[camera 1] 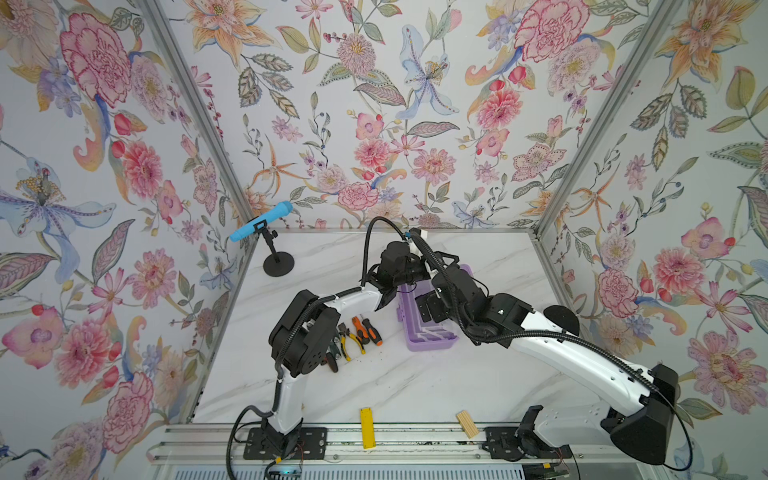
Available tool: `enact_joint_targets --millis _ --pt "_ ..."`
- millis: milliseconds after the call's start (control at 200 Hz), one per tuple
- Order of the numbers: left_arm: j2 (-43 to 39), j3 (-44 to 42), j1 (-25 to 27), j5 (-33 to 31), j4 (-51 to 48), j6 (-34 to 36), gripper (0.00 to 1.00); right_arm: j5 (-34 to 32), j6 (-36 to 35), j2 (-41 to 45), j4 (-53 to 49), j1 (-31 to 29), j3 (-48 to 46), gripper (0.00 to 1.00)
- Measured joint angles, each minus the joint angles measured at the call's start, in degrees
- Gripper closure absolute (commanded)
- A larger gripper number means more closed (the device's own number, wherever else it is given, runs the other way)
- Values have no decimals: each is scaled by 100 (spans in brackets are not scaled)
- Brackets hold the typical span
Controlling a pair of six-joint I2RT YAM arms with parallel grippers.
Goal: Pack the tool kit
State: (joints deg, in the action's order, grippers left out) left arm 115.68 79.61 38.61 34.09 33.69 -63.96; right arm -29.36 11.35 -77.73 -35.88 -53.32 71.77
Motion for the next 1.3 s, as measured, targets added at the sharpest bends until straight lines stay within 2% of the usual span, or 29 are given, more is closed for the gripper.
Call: enact_joint_targets --millis 250,430,691,921,1161,1301 --pt "-127 -157 -72 2 109 -87 7 -1156 -85 -476 -509 -260 33 1" --pt "-146 -203 -90 2 157 -101 7 -1491 -33 -549 -734 -164 33 1" --pt "-535 -763 -179 -4 243 -85 7 -1346 50 -442 -809 219 33 1" --pt "-1012 -1464 -323 -201 42 229 6 -1134 111 -282 -807 323 35 1" --pt "-1908 -2280 -417 -909 -800 835 6 -988 153 -249 -804 321 33 1" --pt "-2391 -2647 -417 -1458 -1257 1174 9 -907 166 -249 -800 328 33 1"
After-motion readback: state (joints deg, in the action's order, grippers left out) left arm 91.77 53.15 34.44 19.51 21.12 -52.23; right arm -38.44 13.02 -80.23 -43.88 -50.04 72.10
